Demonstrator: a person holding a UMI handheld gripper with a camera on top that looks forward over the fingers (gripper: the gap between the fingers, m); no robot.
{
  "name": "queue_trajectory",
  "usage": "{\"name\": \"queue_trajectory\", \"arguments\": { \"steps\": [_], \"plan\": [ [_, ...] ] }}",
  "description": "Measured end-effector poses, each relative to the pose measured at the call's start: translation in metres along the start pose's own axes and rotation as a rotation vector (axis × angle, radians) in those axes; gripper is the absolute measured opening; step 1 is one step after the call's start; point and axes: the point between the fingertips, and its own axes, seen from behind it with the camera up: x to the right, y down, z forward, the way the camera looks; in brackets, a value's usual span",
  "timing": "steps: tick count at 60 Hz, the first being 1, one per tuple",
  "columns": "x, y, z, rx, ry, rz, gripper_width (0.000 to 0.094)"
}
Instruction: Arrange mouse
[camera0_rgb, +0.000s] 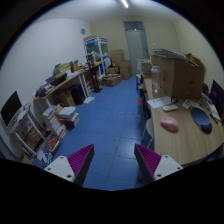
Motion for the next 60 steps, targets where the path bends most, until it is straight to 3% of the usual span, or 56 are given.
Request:
{"name": "queue_trajectory", "arguments": {
  "steps": [10, 32, 51, 57, 60],
  "plan": [
    [0.023, -0.029, -0.020, 0.002, 0.060, -0.006, 0.0839],
    [0.171, -0.005, 0.005, -0.059, 0.116, 0.012, 0.0836],
    [0.290, -0.012, 0.090, -0.030, 0.125, -0.101, 0.0839],
    [0.311, -0.003, 0.116, -0.074, 0.129, -0.105, 0.0854],
    [0.312, -0.014, 0.126, -0.040, 0.107, -0.074, 0.0840]
  ]
}}
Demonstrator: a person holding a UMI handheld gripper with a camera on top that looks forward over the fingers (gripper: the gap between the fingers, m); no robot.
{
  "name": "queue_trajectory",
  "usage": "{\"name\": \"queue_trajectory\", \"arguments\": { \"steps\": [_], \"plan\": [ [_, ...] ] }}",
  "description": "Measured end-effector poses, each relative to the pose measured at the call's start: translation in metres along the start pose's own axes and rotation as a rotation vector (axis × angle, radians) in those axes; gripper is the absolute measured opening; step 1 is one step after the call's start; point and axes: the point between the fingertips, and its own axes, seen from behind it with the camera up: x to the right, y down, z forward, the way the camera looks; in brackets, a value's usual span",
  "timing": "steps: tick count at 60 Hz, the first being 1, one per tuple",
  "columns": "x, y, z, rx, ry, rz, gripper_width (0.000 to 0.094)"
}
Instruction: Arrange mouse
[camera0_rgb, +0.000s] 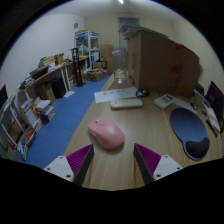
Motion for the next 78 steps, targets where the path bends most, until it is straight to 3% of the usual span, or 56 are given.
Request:
{"name": "queue_trajectory", "arguments": {
  "steps": [22, 32, 47, 53, 58, 65, 71, 78],
  "plan": [
    [-0.005, -0.046, 0.054, 0.043, 0.016, -0.008, 0.0819],
    [0.001, -0.058, 0.069, 0.046, 0.082, 0.045, 0.0537],
    [0.001, -0.054, 0.068, -0.053, 0.126, 0.095, 0.0349],
    [-0.014, -0.054, 0.058, -0.086, 0.075, 0.117, 0.0324],
    [-0.022, -0.080, 0.029, -0.034, 0.043, 0.082, 0.0326],
    [0.007, -0.160, -0.023, 0.119, 0.047, 0.065, 0.0326],
    [0.087, -0.223, -0.061, 0.257, 0.124, 0.070, 0.0324],
    [0.205, -0.243, -0.080, 0.315, 0.228, 0.056, 0.0327]
  ]
}}
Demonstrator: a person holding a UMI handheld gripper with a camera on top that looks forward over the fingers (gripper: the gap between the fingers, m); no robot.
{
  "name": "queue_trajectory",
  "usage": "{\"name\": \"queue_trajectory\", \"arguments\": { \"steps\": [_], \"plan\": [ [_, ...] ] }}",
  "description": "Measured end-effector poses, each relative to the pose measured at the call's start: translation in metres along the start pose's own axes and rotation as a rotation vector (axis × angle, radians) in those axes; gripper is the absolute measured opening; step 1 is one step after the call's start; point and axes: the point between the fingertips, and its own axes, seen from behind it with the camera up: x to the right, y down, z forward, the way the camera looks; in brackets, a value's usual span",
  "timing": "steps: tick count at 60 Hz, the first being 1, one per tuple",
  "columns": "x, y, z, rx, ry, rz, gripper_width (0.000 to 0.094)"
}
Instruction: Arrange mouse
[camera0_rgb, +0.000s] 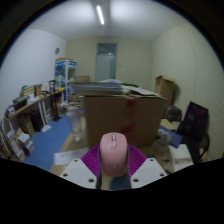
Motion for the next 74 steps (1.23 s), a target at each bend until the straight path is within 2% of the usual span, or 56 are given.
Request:
{"name": "queue_trajectory", "arguments": {
  "steps": [4, 11, 21, 28, 30, 34, 38, 39, 40, 41, 42, 43, 44, 48, 49, 50, 53, 62, 74],
  "plan": [
    [0.057, 0.024, 0.020, -0.050, 0.047, -0.013, 0.0326],
    [0.110, 0.096, 0.054, -0.152, 0.054, 0.011, 0.0323],
    [0.115, 0.181, 0.079, -0.275, 0.014, 0.069, 0.0325],
    [0.115, 0.222, 0.078, -0.344, 0.009, 0.025, 0.0333],
    [0.114, 0.219, 0.079, -0.310, 0.005, 0.034, 0.0338],
    [0.115, 0.223, 0.080, -0.322, -0.005, 0.063, 0.0389],
    [0.114, 0.220, 0.082, -0.319, -0.009, 0.049, 0.0528],
    [0.114, 0.220, 0.082, -0.320, -0.012, 0.039, 0.0539],
    [0.114, 0.220, 0.082, -0.322, -0.015, 0.030, 0.0512],
    [0.114, 0.220, 0.083, -0.319, -0.015, 0.026, 0.0580],
    [0.116, 0.220, 0.082, -0.323, -0.011, 0.026, 0.0571],
    [0.118, 0.221, 0.081, -0.331, -0.003, 0.030, 0.0654],
    [0.120, 0.221, 0.080, -0.340, 0.007, 0.040, 0.0674],
    [0.125, 0.226, 0.072, -0.397, 0.033, 0.103, 0.0873],
    [0.123, 0.227, 0.068, -0.411, 0.030, 0.117, 0.0886],
    [0.121, 0.227, 0.063, -0.421, 0.029, 0.130, 0.0848],
    [0.112, 0.221, 0.045, -0.428, 0.015, 0.158, 0.0832],
    [0.078, 0.185, -0.031, -0.386, 0.018, 0.167, 0.0833],
    [0.019, 0.155, -0.136, -0.372, 0.023, 0.237, 0.0830]
  ]
}}
